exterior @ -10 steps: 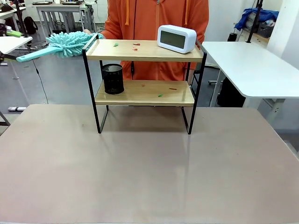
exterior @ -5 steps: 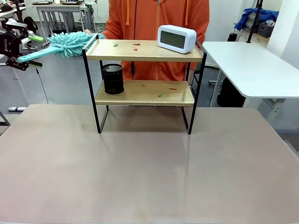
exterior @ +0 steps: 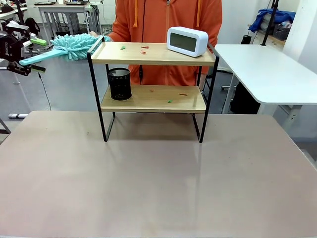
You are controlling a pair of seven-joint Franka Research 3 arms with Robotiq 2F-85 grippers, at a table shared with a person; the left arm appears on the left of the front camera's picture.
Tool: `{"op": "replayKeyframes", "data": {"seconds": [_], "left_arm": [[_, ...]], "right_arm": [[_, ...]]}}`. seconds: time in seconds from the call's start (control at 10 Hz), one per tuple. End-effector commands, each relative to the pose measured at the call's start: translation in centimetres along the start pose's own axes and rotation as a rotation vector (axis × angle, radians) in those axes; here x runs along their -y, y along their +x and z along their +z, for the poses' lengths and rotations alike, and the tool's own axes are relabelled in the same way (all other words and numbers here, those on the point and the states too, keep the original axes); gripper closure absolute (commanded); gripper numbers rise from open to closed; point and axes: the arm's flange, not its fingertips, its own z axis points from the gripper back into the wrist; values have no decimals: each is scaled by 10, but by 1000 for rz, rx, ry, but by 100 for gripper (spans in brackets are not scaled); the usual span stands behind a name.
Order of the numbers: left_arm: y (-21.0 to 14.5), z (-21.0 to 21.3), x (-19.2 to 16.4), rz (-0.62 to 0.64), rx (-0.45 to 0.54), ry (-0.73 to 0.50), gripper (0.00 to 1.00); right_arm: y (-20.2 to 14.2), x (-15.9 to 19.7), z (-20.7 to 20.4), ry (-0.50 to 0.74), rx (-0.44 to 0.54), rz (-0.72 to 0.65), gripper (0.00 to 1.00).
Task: Clean the shelf.
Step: Pick up the Duster from the human.
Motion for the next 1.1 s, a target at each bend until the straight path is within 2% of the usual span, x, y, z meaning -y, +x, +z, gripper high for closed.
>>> {"op": "replayKeyframes", "data": {"seconds": [0.0, 0.1, 0.2, 0.3, 0.4, 1.0], "left_arm": [[-3, -3, 4, 0, 11, -31, 58], [-3, -4, 3, -1, -2, -40, 58], [-3, -4, 3, -8, -2, -40, 100], [-2, -2, 3, -14, -2, -45, 62], [-2, -2, 3, -14, 3, -45, 100], [-5, -1, 3, -26, 14, -47, 100]], "right_arm": [[0, -1, 0, 11, 3, 26, 0], [0, -1, 0, 11, 3, 26, 0], [0, -1, 0, 11, 3, 26, 0], [0, -1, 0, 11, 3, 26, 0], [0, -1, 0, 11, 3, 26, 0], [0, -1, 0, 11, 3, 26, 0]]}}
